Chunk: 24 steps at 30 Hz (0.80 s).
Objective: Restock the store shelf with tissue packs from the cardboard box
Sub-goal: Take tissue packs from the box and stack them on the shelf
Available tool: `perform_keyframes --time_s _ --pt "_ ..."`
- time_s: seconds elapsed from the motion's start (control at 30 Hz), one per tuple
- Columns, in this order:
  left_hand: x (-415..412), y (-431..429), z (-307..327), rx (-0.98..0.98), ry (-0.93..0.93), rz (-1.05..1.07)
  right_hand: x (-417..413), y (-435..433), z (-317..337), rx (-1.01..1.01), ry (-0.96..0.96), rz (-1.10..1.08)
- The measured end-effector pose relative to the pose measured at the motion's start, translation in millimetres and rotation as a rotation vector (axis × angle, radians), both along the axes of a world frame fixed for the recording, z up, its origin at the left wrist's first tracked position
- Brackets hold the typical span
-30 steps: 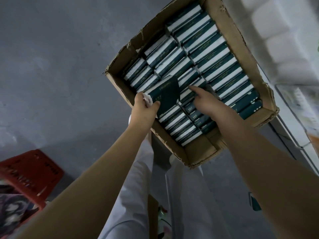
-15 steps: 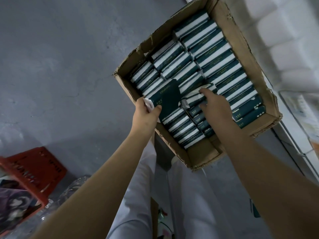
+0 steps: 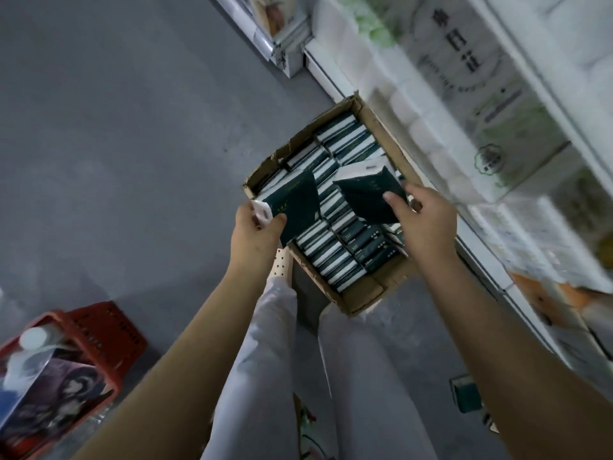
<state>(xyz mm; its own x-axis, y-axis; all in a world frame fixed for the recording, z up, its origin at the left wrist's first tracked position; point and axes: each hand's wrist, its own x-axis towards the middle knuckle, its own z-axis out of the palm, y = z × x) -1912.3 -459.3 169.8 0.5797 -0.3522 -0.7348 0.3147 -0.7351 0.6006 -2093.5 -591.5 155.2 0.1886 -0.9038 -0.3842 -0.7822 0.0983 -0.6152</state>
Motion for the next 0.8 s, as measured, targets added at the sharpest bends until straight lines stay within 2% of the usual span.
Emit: perform_keyframes --time_s 0.17,0.43,0.57,0.8 --pt "17.4 -1.3 126.5 -0.174 0.107 0.098 18.0 2.6 130.7 0.077 -0.175 -0.056" --pt "-1.1 -5.9 316.2 -0.426 0.102 0.006 3.7 14.2 318.8 0.074 -0.448 0.033" --pt "-26.7 -15.0 373.6 -0.568 0.141 0.004 -18.8 0.6 394.6 -0.073 -0.503 0.034" --pt "-53.6 -40.3 437.7 -0.778 0.229 -0.09 -50.3 -17.6 478.4 -0.099 -0.597 -0.081"
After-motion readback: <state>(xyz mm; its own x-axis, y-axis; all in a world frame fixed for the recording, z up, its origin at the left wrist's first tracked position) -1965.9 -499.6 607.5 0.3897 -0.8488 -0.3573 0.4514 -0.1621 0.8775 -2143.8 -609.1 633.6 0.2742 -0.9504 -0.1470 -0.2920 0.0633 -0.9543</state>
